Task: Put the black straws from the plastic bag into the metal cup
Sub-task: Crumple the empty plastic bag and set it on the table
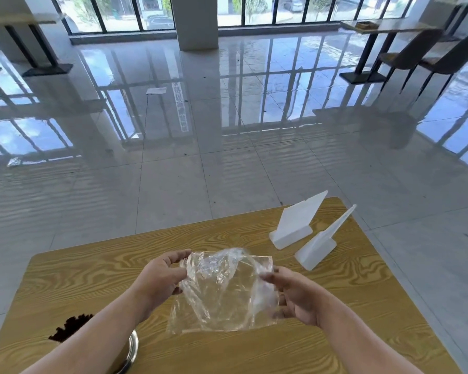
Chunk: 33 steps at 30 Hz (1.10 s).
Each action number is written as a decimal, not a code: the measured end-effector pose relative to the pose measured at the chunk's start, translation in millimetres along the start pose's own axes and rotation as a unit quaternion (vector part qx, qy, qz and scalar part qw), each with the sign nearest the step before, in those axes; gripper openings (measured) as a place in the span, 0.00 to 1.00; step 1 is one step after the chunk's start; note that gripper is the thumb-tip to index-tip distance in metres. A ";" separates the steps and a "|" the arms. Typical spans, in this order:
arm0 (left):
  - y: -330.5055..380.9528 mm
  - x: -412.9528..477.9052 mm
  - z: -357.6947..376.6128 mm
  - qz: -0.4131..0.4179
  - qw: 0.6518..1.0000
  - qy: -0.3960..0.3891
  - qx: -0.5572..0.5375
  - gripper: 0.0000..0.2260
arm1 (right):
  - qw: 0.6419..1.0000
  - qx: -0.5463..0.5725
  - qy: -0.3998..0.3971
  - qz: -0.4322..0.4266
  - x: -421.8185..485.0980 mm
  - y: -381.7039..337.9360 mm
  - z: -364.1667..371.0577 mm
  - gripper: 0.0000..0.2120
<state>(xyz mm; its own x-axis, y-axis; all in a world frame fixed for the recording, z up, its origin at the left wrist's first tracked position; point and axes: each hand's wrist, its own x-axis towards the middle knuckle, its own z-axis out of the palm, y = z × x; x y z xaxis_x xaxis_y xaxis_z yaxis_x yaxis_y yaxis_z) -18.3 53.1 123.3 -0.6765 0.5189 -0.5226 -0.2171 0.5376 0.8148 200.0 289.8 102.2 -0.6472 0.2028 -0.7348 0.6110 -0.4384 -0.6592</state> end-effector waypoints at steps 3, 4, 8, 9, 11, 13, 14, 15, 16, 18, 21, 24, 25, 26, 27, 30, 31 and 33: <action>-9.7 5.6 7.8 -0.001 1.000 -0.021 -0.006 0.12 | 0.998 -0.010 0.055 -0.007 11.4 6.5 4.8 0.23; -13.1 7.7 10.3 -0.007 1.000 -0.027 -0.009 0.11 | 0.997 -0.011 0.074 -0.013 15.5 8.6 5.6 0.24; -33.5 20.0 21.9 -0.022 0.999 -0.018 0.015 0.19 | 0.993 -0.019 0.107 -0.039 29.5 18.2 4.5 0.24; -39.4 23.4 24.6 -0.021 0.999 -0.003 0.025 0.20 | 0.992 -0.023 0.114 -0.043 32.4 22.0 2.9 0.24; -50.4 31.0 28.1 -0.014 0.998 0.027 0.049 0.21 | 0.989 -0.037 0.139 -0.046 39.1 31.5 -1.3 0.25; -59.4 38.2 30.8 -0.003 0.996 0.048 0.076 0.21 | 0.984 -0.059 0.162 -0.044 45.0 42.5 -6.2 0.25; -64.2 41.4 31.9 0.004 0.994 0.055 0.092 0.20 | 0.982 -0.073 0.168 -0.043 48.1 48.5 -8.3 0.24; -69.5 44.8 33.0 0.010 0.992 0.060 0.107 0.20 | 0.980 -0.089 0.170 -0.043 51.7 55.0 -10.3 0.22; -75.4 48.2 33.9 0.017 0.991 0.065 0.119 0.20 | 0.978 -0.105 0.174 -0.042 55.3 61.5 -11.8 0.19; -88.3 55.9 37.4 0.025 0.987 0.074 0.142 0.19 | 0.972 -0.127 0.196 -0.035 64.3 73.4 -12.7 0.13; -104.6 64.9 46.1 0.025 0.977 0.099 0.190 0.23 | 0.952 -0.186 0.243 -0.021 78.5 88.3 -10.8 0.06; -116.7 70.7 56.2 0.026 0.963 0.108 0.247 0.34 | 0.936 -0.256 0.241 -0.015 84.7 100.1 -2.7 0.21; -121.1 71.3 59.7 0.044 0.951 0.103 0.288 0.37 | 0.920 -0.303 0.246 -0.029 84.4 104.1 1.6 0.28; -124.1 70.1 63.1 0.077 0.935 0.099 0.333 0.39 | 0.897 -0.355 0.255 -0.061 83.4 107.4 6.9 0.33; -125.4 68.2 66.7 0.121 0.913 0.095 0.378 0.40 | 0.870 -0.403 0.263 -0.112 82.3 110.2 12.6 0.35; -128.1 63.2 81.9 0.234 0.847 0.062 0.472 0.38 | 0.801 -0.509 0.212 -0.232 85.8 115.5 29.2 0.33; -130.8 62.6 88.5 0.251 0.834 0.047 0.489 0.37 | 0.789 -0.538 0.179 -0.236 89.6 117.8 34.1 0.33; -138.3 63.1 100.4 0.243 0.823 0.005 0.514 0.37 | 0.767 -0.591 0.135 -0.210 100.2 126.8 41.4 0.34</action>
<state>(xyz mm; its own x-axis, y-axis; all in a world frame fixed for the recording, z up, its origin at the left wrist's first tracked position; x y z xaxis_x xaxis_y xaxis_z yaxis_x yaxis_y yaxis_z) 39.7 78.2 -47.5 -0.5147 0.8356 -0.1920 0.7870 0.5493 0.2809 193.7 218.2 -48.5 -0.8795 0.3525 -0.3197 0.4644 0.7826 -0.4145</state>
